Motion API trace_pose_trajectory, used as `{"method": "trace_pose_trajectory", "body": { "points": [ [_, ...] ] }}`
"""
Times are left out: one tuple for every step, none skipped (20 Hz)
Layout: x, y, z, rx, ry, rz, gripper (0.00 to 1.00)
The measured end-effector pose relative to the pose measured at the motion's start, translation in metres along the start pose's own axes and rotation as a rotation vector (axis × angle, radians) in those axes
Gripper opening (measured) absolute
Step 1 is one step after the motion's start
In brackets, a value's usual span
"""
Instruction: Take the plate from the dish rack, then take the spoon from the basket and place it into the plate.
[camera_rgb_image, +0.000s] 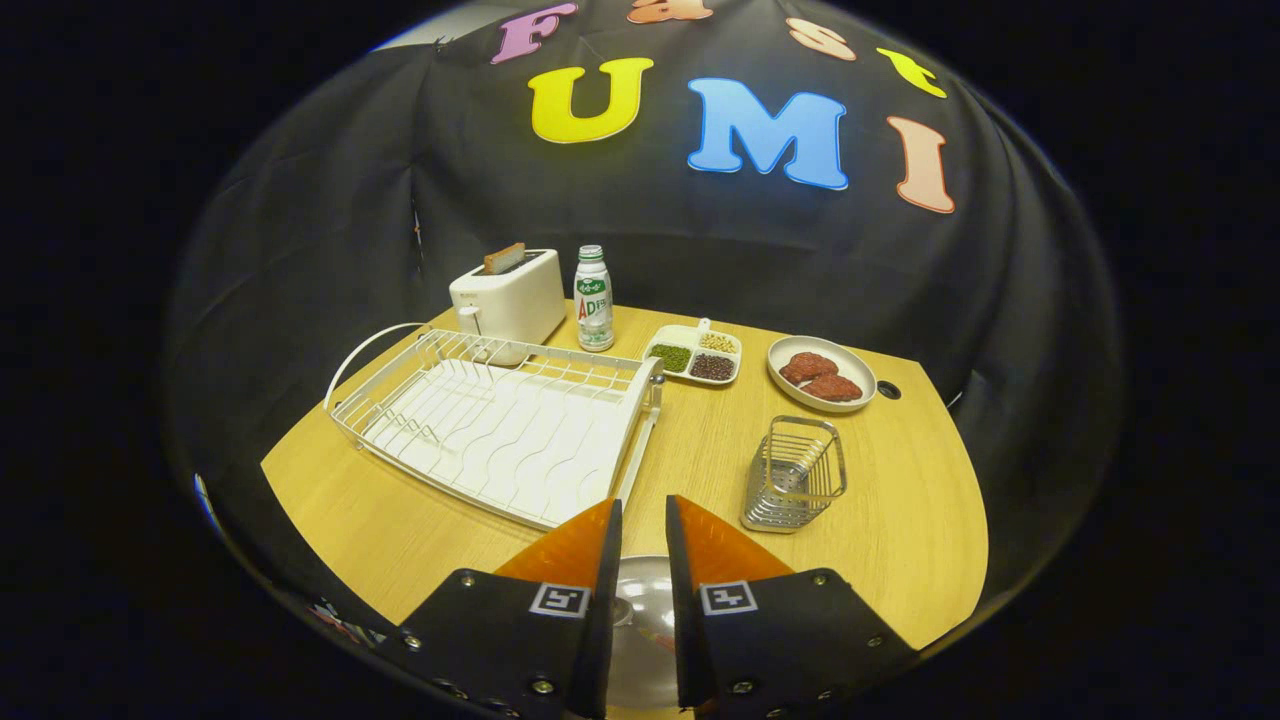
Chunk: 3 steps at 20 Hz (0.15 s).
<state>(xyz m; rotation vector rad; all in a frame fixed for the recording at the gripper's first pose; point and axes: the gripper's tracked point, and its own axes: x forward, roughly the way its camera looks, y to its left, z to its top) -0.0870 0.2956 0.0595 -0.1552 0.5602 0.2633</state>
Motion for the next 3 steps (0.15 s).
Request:
{"method": "trace_pose_trajectory", "body": {
  "points": [
    [-0.005,-0.010,0.010,0.003,-0.037,-0.025,0.26],
    [-0.012,-0.019,0.020,0.012,-0.072,-0.049,0.26],
    [-0.023,-0.028,0.034,0.044,-0.111,-0.066,0.26]
  ]
}}
